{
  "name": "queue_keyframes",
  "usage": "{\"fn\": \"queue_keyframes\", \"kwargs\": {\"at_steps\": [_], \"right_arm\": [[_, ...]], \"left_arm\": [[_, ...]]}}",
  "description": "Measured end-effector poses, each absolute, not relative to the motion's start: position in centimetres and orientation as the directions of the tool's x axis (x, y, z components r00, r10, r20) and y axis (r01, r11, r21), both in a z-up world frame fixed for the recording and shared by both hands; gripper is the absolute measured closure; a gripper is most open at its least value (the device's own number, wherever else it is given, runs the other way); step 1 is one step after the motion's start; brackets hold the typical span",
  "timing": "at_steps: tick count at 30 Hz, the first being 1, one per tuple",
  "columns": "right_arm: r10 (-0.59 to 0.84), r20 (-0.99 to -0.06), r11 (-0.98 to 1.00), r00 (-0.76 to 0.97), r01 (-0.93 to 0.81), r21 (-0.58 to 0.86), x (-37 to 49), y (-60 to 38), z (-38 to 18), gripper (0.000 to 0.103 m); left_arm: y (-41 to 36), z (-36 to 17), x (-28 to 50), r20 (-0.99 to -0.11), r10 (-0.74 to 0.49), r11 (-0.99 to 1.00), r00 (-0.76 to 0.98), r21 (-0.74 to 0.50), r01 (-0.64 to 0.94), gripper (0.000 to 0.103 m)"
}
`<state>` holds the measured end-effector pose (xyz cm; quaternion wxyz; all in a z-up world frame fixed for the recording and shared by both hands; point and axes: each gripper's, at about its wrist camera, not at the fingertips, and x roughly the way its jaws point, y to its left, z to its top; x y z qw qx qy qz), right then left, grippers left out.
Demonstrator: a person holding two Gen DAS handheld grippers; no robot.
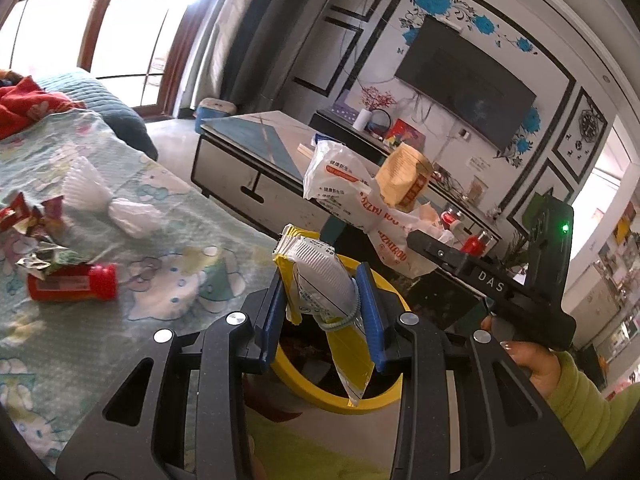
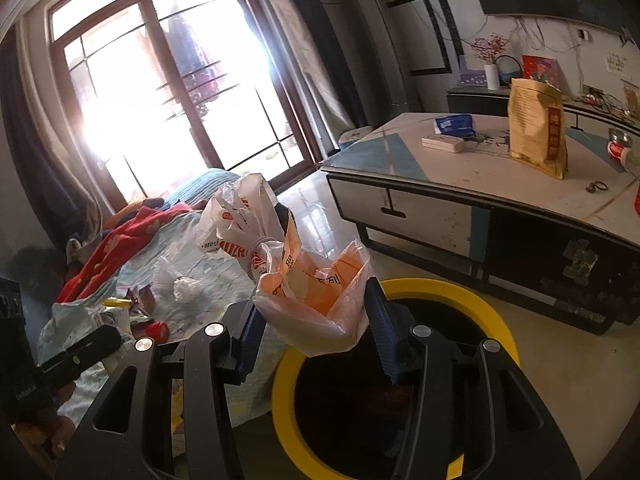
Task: Collect trash
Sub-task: 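Carry the snack packet and white plastic bag over the yellow bin with both tools, then open the right tool to drop the white bag while the left tool releases the packet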
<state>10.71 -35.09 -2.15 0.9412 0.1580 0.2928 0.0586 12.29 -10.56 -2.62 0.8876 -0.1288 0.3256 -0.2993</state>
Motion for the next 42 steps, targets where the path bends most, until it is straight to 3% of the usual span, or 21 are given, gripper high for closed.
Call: {"fn": "queue_keyframes", "kwargs": {"at_steps": [36,42], "right_arm": [[0.061,-0.672,0.925,0.738,0.212,0.317,9.5,-42.5,-8.4,0.056],[0.082,-0.689,0.919,0.72,0.213,0.332,9.9,-42.5,-9.3,0.05]], "left_arm": [[-20.2,-8.2,13.8,-0.625,-0.623,0.761,0.47,-0.348,0.547,0.075],[-20.7,-9.1,14.1,-0.636,-0.629,0.753,0.447,-0.358,0.551,0.072]]}}
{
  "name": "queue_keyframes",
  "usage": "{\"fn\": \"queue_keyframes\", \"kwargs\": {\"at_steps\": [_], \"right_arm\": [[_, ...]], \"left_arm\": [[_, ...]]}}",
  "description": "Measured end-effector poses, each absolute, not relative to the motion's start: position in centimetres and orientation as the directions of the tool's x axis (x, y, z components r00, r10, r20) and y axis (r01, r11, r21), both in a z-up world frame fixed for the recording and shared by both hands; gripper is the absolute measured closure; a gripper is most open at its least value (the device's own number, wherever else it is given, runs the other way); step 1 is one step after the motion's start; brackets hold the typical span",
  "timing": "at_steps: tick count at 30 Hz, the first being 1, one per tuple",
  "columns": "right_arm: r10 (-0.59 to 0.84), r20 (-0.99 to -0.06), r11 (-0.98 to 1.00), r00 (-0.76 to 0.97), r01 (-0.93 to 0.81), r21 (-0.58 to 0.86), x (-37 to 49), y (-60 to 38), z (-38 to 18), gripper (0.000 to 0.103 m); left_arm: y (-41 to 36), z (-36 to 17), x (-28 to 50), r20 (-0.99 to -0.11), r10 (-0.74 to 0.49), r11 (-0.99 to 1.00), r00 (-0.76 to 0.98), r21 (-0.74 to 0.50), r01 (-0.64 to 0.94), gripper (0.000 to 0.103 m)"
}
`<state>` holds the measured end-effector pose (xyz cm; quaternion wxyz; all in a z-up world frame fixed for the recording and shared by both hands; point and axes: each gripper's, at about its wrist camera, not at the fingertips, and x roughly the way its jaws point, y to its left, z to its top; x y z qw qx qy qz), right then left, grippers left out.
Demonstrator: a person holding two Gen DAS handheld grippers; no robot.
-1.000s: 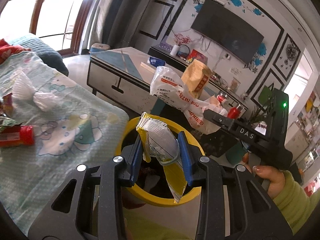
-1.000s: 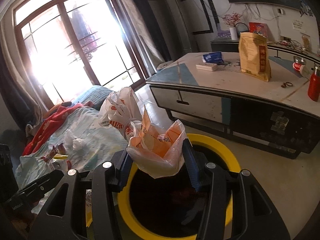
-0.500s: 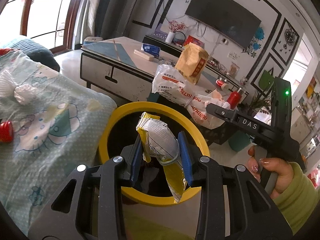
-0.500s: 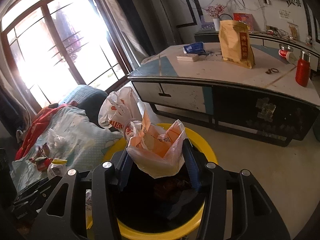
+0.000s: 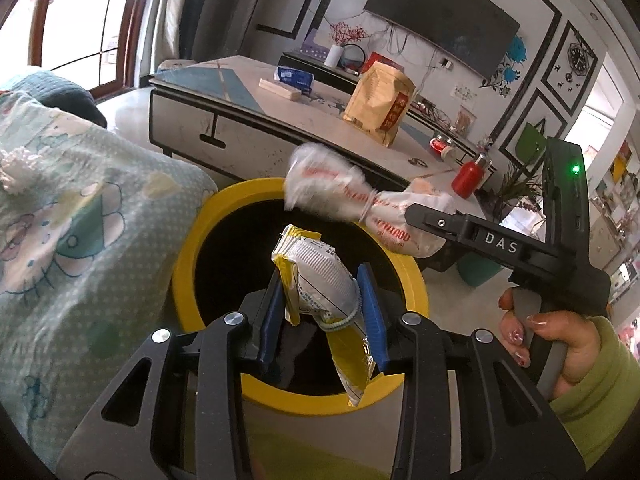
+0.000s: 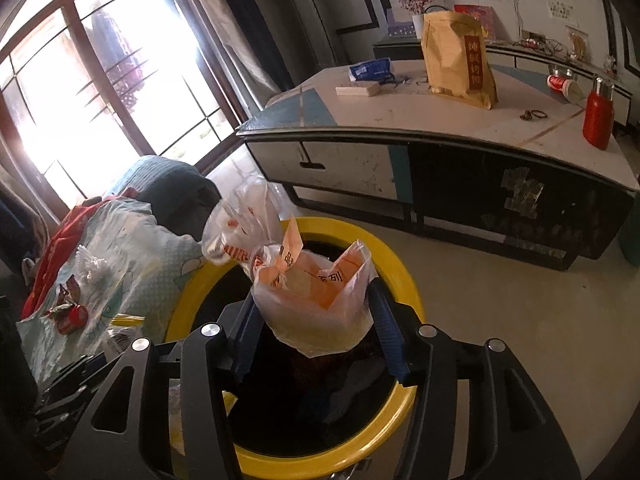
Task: Collect trash
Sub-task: 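Open the right tool to drop the white bag while the left tool releases the packet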
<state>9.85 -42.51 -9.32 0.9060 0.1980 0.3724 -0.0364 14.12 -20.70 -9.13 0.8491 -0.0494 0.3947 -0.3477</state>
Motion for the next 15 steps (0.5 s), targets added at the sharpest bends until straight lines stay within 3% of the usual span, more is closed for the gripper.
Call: {"fn": "queue_keyframes", "kwargs": {"at_steps": [3,7,10,15], "right_arm": [[0.09,-0.691,0.915,0.717,0.213,0.341,9.9,-42.6,-9.5,0.047],[0.077,-0.682,0.914,0.727,0.222,0.34,9.8,-42.6,-9.2,0.038],[0.052,-0.669,0.917,0.741,0.231,0.327,9.5,-42.5,-8.7,0.032],[0.009,-0.638,0.928,0.77,0.23,0.291,9.1,-42.1,-7.5,0.025]], "left_arm": [[-21.1,-9.5,14.4,-0.64,-0.639,0.745,0.427,-0.376,0.551,0.067],[-20.9,-9.5,14.4,-0.631,-0.649,0.74,0.425,-0.394,0.545,0.035],[-20.6,-9.0,14.2,-0.628,-0.634,0.752,0.451,-0.365,0.549,0.02],[-20.4,-8.2,13.4,-0.614,-0.62,0.762,0.488,-0.323,0.561,0.011]]}}
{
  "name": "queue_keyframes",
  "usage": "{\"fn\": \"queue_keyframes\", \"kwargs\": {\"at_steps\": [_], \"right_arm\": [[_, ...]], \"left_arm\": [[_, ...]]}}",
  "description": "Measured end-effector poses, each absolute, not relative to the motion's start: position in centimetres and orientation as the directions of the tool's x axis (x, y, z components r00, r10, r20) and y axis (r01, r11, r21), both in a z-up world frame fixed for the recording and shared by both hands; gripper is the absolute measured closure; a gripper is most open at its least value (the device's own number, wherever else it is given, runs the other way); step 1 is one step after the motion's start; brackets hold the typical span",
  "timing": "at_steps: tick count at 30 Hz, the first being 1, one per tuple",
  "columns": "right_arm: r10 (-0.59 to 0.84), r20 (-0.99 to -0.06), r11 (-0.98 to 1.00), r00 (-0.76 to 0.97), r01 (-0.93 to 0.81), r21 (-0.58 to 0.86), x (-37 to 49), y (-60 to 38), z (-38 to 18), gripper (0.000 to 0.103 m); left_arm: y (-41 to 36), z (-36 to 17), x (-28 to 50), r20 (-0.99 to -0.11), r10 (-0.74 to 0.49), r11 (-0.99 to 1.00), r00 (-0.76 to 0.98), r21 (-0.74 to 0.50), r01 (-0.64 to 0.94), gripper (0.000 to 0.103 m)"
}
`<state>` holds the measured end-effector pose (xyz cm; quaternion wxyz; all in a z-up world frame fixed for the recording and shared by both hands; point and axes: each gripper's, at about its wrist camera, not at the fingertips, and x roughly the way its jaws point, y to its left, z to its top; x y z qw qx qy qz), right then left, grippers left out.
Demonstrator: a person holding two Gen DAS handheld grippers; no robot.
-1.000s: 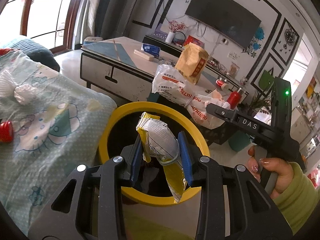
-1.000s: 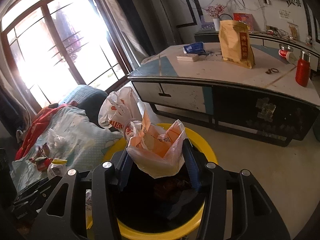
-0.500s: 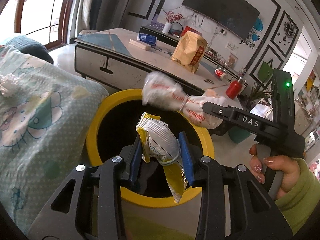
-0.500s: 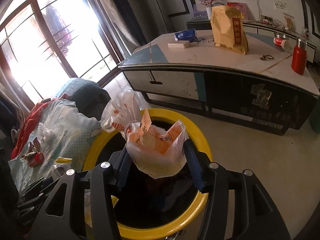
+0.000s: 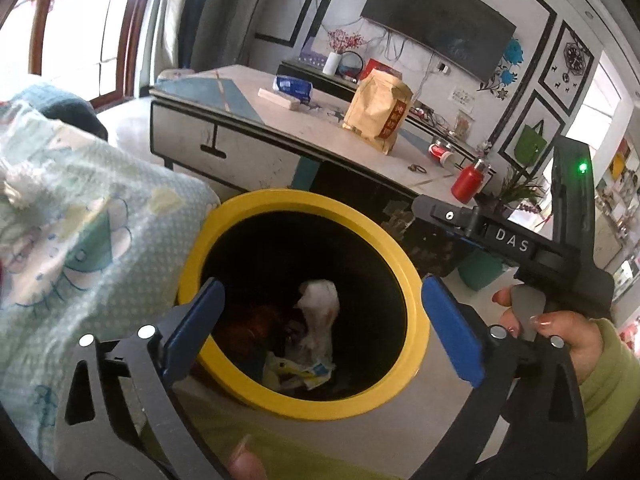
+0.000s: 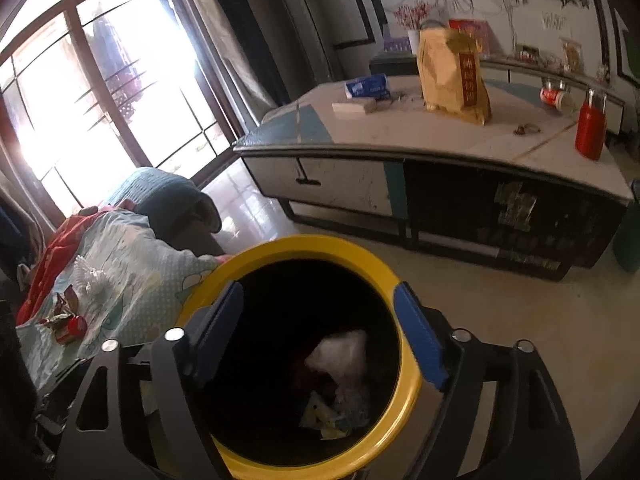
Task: Collect trash
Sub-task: 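Open the right tool to drop the white bag while the left tool releases the packet, then move both tools back over the remaining trash on the bed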
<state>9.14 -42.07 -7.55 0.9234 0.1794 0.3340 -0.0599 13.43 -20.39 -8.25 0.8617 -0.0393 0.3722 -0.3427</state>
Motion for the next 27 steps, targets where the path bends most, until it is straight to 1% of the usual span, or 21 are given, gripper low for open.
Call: {"fn": "queue_keyframes", "kwargs": {"at_steps": [9,24,27], "right_arm": [[-0.018,-0.594,0.95,0.805,0.199,0.242,8.6,-40.9,-5.9,0.024],[-0.007,-0.549,0.974,0.836,0.129,0.184,8.0,-37.8,-4.0,0.023],[-0.001,-0.544,0.978,0.839,0.114,0.175,8.0,-37.2,-3.7,0.022]], "left_arm": [[-19.0,-7.1,13.0,-0.583,-0.612,0.775,0.535,-0.309,0.551,0.011],[-16.4,-4.3,11.5,-0.51,-0.567,0.817,0.647,-0.25,0.519,0.011],[-15.8,-3.9,11.4,-0.502,-0.554,0.827,0.664,-0.242,0.507,0.011]]}}
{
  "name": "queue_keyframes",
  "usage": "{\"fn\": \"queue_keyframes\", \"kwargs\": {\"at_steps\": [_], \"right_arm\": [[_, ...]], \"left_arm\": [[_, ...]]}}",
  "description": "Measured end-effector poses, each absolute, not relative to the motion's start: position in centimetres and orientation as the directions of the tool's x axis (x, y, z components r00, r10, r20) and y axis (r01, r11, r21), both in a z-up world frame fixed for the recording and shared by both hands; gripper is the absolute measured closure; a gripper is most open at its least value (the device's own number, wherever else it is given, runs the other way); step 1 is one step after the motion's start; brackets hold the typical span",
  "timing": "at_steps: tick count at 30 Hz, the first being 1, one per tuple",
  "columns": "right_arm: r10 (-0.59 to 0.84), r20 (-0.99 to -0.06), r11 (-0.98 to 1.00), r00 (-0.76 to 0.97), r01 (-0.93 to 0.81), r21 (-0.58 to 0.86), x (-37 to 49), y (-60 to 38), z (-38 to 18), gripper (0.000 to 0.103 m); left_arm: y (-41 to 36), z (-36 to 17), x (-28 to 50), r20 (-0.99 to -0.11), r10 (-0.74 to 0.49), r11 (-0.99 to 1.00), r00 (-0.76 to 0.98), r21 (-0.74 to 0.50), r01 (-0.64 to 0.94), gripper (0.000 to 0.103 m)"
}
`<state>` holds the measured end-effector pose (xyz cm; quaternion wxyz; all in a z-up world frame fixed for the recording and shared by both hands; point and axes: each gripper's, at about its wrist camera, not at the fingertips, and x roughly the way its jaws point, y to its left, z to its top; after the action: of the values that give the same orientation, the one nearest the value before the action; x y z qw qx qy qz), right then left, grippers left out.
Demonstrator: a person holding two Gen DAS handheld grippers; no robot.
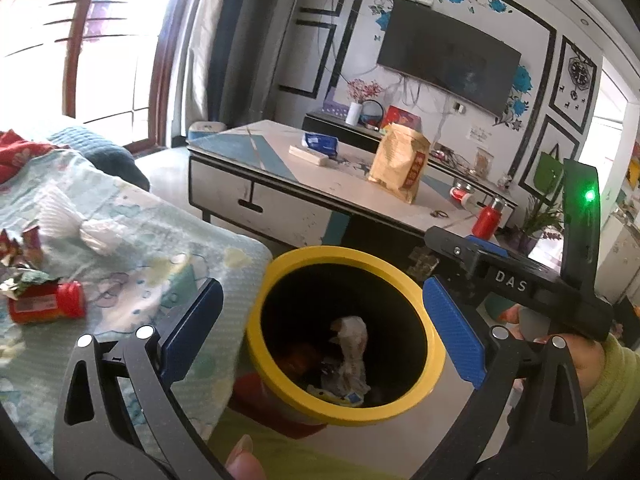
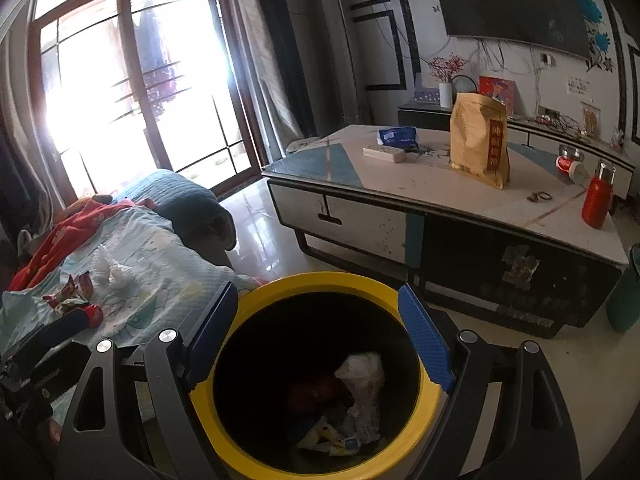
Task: Collect trash
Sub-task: 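Move both tools back over the remaining trash on the bed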
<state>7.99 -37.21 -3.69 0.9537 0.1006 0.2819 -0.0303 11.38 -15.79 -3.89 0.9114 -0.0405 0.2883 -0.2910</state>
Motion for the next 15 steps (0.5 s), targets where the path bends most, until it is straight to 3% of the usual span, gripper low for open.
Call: {"fn": "queue_keyframes", "kwargs": {"at_steps": [15], "right_arm": [[0.056,-0.521,0.987,0.852,0.031,0.157,7.6,-33.8,-2.4,0.018]], "left_arm": [[-12.1,-2.8,11.0,-0.456,-0.486,0.874,0.746,-0.235,0.425,0.011]]}}
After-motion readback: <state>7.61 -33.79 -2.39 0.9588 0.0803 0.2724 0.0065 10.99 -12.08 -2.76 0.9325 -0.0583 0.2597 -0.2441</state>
